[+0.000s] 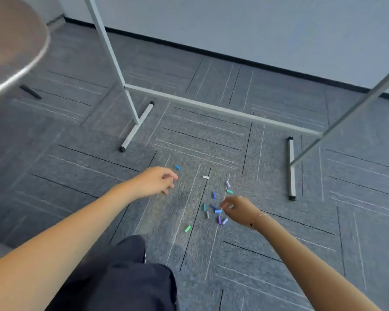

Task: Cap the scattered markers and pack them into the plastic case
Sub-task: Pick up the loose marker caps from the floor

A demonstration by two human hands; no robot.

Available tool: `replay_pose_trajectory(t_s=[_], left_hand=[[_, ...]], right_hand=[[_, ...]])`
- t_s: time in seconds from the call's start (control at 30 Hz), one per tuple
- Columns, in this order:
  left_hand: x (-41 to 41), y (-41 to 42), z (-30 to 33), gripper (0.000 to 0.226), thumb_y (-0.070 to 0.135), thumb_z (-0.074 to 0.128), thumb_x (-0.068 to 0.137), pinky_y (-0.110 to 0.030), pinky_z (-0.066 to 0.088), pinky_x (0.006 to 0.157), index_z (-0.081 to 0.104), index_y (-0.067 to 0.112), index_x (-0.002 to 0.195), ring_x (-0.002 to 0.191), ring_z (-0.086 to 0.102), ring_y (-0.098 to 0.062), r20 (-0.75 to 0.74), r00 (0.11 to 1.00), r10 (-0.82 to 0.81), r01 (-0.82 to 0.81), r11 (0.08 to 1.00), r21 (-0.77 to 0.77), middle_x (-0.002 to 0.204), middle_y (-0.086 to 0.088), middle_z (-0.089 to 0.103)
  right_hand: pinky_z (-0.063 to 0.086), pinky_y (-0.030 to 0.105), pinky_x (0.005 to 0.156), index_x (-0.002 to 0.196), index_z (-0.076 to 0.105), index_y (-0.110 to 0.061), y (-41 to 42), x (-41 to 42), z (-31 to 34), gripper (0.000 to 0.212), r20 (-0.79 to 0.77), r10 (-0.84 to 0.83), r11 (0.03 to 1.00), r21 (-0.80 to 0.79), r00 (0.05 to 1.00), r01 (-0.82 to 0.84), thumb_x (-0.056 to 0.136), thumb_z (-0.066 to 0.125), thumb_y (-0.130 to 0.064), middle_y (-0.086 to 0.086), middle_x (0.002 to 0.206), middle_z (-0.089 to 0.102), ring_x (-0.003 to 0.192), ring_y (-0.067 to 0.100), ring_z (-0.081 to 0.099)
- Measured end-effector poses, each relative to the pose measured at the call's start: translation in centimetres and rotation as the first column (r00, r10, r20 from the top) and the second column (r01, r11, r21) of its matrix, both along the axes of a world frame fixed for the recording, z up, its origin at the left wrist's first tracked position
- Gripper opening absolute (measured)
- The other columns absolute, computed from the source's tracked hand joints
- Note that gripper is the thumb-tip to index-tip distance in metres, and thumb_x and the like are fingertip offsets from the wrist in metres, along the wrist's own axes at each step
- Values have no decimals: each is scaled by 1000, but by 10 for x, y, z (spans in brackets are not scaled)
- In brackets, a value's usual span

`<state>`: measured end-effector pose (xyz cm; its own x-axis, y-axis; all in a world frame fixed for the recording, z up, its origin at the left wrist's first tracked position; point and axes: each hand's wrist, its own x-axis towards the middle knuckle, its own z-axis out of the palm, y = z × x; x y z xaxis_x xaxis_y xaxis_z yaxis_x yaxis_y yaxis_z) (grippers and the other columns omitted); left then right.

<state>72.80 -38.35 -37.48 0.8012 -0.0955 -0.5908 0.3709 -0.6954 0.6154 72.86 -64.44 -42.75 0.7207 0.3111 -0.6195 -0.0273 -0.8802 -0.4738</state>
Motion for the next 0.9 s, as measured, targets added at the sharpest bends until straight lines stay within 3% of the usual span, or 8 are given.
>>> replay_pose_trajectory(t_s=[0.23,0.33,0.47,0.6,0.67,0.73,0.8,0.9], left_hand=[[71,34,-145,27,18,41,99,-17,42,61,56,19,122,84,63,-8,-94,994,-52,60,995,78,105,5,65],[81,34,-207,21,21,45,98,-20,43,61,56,21,116,81,62,-10,-88,994,-59,67,993,101,102,2,64],[56,10,-288,16,30,55,94,-15,38,61,52,23,107,77,56,-4,-109,983,-147,160,980,116,89,7,60],[21,-28,-353,30,39,56,91,-21,50,73,45,20,111,80,54,-5,-172,939,-298,323,936,141,96,9,51],[13,-45,-377,44,43,55,90,-19,48,62,40,17,122,73,51,-6,-182,925,-333,366,910,196,105,7,49],[10,-54,-396,56,44,56,89,-19,50,64,36,13,131,75,53,-6,-162,920,-356,386,895,223,116,1,50],[7,-60,-411,54,42,54,91,-21,53,73,35,12,133,84,57,-9,-126,905,-407,426,874,233,120,-2,49],[-4,-69,-418,37,24,44,99,-26,52,82,39,9,132,95,54,-14,-113,843,-526,535,799,275,123,-6,46]], right_hand=[[41,21,73,113,64,-9,23,45,-141,29,-44,-152,988,-37,987,150,95,42,-10,10,113,66,99,22,62],[35,21,52,106,60,-5,23,41,-198,25,-23,-290,955,-78,957,288,97,38,-11,8,94,63,70,18,57],[40,33,64,101,46,-2,9,21,-268,21,-21,-566,811,-196,824,551,99,42,-22,18,105,61,79,28,54],[42,35,75,112,42,1,-2,12,-320,24,10,-722,667,-253,692,700,99,40,-20,21,107,57,90,34,57],[40,35,70,108,41,1,-4,16,-338,21,38,-769,617,-213,638,757,98,42,-18,19,95,54,84,36,57],[38,34,62,99,36,-3,-3,19,-352,18,57,-825,552,-129,562,824,97,46,-18,11,79,53,71,30,52],[39,34,56,97,35,-3,-2,21,-362,20,109,-842,525,-62,529,849,95,50,-17,11,74,56,65,27,53],[38,30,48,98,38,-1,5,19,-370,17,159,-808,571,-27,568,820,95,49,-14,17,79,62,64,26,56]])
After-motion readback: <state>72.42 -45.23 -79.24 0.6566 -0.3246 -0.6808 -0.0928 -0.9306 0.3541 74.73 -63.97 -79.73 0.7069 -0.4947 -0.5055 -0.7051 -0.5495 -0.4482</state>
